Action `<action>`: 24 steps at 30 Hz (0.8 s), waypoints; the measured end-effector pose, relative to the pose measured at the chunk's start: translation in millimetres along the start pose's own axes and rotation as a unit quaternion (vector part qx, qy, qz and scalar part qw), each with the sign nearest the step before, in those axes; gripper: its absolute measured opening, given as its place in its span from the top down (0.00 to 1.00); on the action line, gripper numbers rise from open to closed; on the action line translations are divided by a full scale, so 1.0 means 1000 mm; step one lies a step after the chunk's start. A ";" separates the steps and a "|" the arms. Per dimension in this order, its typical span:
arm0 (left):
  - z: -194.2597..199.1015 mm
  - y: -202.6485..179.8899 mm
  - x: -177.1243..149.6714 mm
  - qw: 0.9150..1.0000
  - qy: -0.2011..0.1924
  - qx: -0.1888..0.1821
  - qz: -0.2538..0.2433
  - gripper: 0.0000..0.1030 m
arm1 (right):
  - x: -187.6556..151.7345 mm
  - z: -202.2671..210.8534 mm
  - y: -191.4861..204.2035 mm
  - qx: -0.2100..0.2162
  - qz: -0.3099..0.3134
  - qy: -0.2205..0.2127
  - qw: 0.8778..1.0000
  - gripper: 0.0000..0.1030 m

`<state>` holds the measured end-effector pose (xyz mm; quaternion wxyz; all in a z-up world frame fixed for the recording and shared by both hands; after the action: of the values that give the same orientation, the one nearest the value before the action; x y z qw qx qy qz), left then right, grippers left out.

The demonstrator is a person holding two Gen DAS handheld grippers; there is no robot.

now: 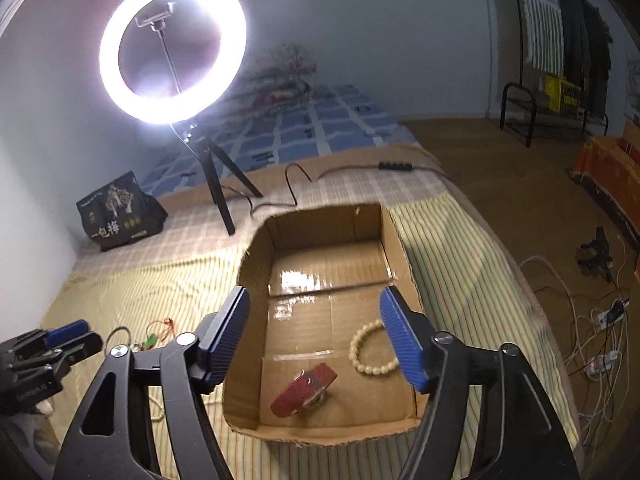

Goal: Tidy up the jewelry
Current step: 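Carry the bracelet and watch into the cardboard box and open both grippers, then close the right gripper on the pearl earring while the left gripper grasps the pearl necklace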

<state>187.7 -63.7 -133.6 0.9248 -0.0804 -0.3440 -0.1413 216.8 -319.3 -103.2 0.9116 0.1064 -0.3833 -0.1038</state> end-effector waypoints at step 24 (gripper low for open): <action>0.032 0.112 -0.033 0.997 0.017 0.055 0.044 0.32 | -0.043 -0.020 0.094 0.033 0.098 0.066 0.992 0.21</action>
<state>179.9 57.1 -137.0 0.9388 -0.0425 -0.3315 -0.0831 211.7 -216.0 -120.1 0.9368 0.1048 -0.3336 0.0065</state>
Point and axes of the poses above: each gripper's, at about its wrist camera, not at the fingertips, and z roughly against the way its jaws point, y to its left, x to its top, the point moved 7 cm from there along -z, roughly the way its jaws point, and after that the axes turned 10 degrees about -z, right-handed, at the moved point
